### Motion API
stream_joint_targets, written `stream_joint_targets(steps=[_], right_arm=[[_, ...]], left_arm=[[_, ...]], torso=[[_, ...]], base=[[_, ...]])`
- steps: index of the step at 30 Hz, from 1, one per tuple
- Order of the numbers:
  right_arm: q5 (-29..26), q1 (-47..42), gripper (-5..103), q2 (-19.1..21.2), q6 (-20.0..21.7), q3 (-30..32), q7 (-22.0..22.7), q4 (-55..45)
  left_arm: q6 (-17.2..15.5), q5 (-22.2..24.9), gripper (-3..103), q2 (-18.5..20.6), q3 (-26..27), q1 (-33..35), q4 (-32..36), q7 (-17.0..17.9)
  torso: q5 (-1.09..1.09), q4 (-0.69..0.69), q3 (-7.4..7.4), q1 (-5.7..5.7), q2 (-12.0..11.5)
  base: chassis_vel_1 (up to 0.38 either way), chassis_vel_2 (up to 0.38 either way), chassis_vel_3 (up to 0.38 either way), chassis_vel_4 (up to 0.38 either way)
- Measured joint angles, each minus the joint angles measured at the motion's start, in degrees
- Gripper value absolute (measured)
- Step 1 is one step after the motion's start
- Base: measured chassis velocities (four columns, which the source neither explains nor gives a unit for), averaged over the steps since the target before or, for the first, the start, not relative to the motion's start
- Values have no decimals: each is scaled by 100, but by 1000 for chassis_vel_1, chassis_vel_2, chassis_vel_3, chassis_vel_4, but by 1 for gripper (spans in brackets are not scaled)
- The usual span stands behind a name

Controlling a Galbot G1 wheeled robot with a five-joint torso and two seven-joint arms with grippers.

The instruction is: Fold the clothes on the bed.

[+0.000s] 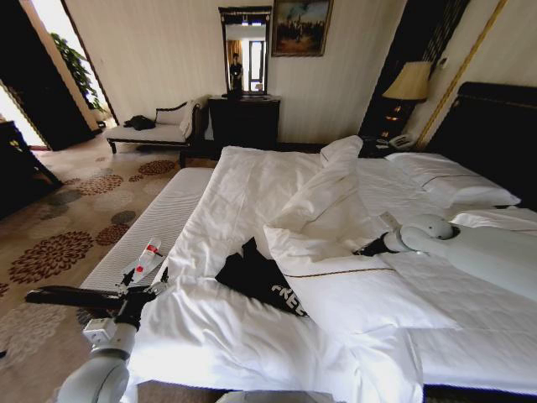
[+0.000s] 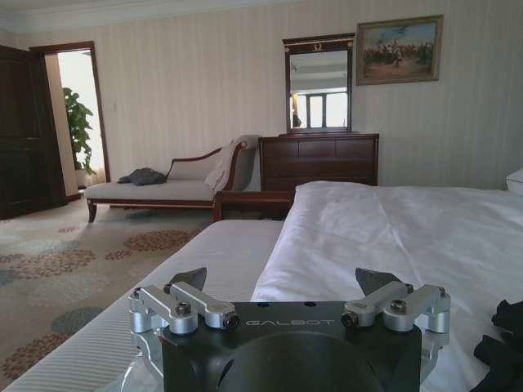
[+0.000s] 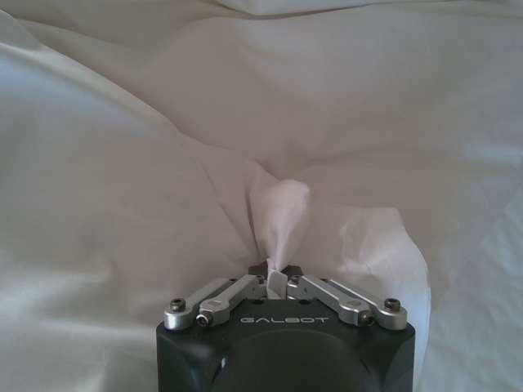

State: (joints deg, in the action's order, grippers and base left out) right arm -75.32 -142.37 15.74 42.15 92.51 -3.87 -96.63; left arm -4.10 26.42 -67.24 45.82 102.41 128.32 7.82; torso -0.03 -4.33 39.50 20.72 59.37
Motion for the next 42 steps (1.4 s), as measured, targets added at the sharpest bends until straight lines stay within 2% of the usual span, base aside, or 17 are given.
stream_joint_targets(steps=[1,2,11,14,16,18,19,21,22,25,30,38,42], right_arm=[[-8,35,6,-32,0,-12,20,-47],[-25,94,1,-89,0,-32,52,-120],[-250,548,1,-473,1,-152,333,-492],[-477,1073,1,-998,0,-261,578,-687],[-497,1177,1,-1149,0,-285,621,-726],[-438,1434,1,-1616,0,-355,730,-933],[-438,1434,1,-1616,0,-355,730,-933],[-435,1751,1,-2183,0,-378,846,-1247],[-386,1857,1,-2332,0,-375,855,-1310],[-247,2053,1,-2549,1,-321,856,-1366],[-374,2373,1,-2869,1,-38,1010,-1416],[-378,2367,1,-3865,0,525,1102,-1207],[-104,2351,1,-4281,0,868,1110,-1190]], left_arm=[[0,-1,100,-3,3,7,11,0],[1,-1,100,-5,11,18,16,0],[19,10,100,-17,60,34,62,7],[22,106,100,12,95,-51,12,51],[22,141,100,24,106,-76,-2,53],[22,250,100,47,146,-153,-26,57],[22,250,100,47,146,-153,-26,57],[18,343,100,54,158,-236,-28,69],[17,350,100,52,151,-250,-27,71],[16,357,102,52,117,-268,-23,71],[-6,390,99,121,66,-391,-53,87],[-98,538,99,228,111,-512,-84,168],[-112,536,99,234,103,-499,-91,193]], torso=[[0,0,0,0,0],[0,0,0,0,0],[0,1,0,0,0],[-1,1,0,0,0],[-2,0,0,0,0],[0,-2,0,0,0],[0,-2,0,0,0],[1,-3,0,0,0],[1,-4,0,0,0],[2,-3,-1,-1,0],[-1,4,0,0,0],[1,-3,0,0,0],[1,1,0,0,0]], base=[[0,0,0,0],[0,0,0,0],[0,0,0,0],[0,0,0,0],[0,0,0,0],[0,0,0,0],[0,0,0,0],[0,0,0,0],[0,0,0,0],[0,0,0,0],[0,0,0,0],[0,0,0,0],[0,0,0,0]])
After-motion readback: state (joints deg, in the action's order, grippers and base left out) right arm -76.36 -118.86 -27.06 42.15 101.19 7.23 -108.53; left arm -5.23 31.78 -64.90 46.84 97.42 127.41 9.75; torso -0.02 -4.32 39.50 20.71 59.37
